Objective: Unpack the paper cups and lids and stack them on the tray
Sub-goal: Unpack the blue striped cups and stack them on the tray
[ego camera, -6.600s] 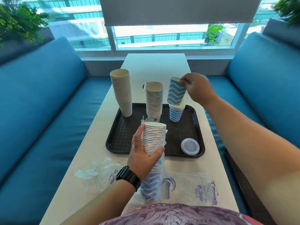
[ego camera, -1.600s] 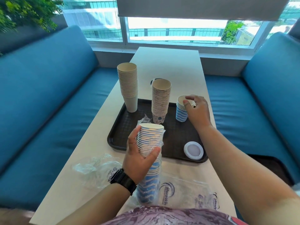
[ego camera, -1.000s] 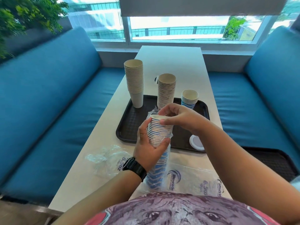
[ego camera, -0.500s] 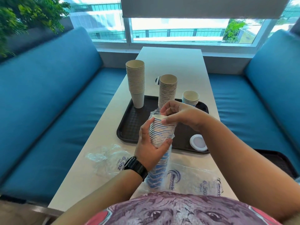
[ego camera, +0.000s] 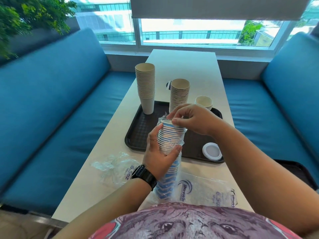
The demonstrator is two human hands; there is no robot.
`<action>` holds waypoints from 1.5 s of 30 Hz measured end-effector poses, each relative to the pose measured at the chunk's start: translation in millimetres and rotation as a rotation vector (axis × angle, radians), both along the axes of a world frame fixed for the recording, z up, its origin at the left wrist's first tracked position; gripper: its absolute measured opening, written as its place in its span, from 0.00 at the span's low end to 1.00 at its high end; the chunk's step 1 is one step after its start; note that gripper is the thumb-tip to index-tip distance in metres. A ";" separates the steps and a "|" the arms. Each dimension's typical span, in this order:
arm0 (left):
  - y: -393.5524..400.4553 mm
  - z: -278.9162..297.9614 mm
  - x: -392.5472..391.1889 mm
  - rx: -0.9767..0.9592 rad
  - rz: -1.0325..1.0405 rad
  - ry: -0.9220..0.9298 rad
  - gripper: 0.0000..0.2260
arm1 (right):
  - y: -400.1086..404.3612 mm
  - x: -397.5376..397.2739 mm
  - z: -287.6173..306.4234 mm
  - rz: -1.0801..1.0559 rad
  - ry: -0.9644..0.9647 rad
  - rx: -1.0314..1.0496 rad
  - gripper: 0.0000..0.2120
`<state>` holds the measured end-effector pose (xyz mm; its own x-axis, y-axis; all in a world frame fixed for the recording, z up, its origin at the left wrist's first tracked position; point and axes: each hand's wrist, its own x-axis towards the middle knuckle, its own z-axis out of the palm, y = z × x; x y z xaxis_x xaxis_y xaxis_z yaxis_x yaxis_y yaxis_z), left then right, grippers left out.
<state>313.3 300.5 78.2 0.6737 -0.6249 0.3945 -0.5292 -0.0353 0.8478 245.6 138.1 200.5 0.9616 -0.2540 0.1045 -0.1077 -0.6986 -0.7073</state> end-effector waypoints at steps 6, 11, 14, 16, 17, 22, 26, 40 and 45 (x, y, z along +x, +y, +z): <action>0.4 2.2 -2.9 -0.004 -0.012 0.001 0.36 | -4.1 -1.3 1.7 0.043 0.033 0.020 0.05; -0.9 2.8 -1.8 -0.001 -0.005 0.013 0.36 | -1.2 -1.7 1.5 0.035 0.026 -0.028 0.05; -0.6 2.7 -1.6 -0.004 -0.002 0.010 0.36 | -1.6 -0.6 1.6 -0.057 -0.102 -0.018 0.09; -0.3 1.7 -2.1 -0.004 -0.004 0.008 0.36 | -5.3 0.9 -0.1 -0.095 -0.103 0.018 0.09; 0.0 1.6 -2.3 -0.003 0.000 0.007 0.36 | -7.7 1.9 -2.2 -0.100 -0.065 0.039 0.07; -0.1 4.3 -2.3 0.003 -0.006 0.003 0.35 | -11.3 1.0 -17.7 -0.095 0.158 0.316 0.19; -0.9 4.3 -3.0 0.017 -0.015 -0.005 0.35 | -14.5 1.0 -31.3 -0.115 0.097 0.583 0.30; -5.8 -1.8 2.7 0.006 -0.004 0.030 0.35 | -102.1 -0.4 -6.5 -0.616 -0.325 0.361 0.31; -7.0 -2.9 3.9 0.021 -0.003 0.010 0.35 | -134.7 12.8 -13.0 -0.689 -0.237 -0.017 0.28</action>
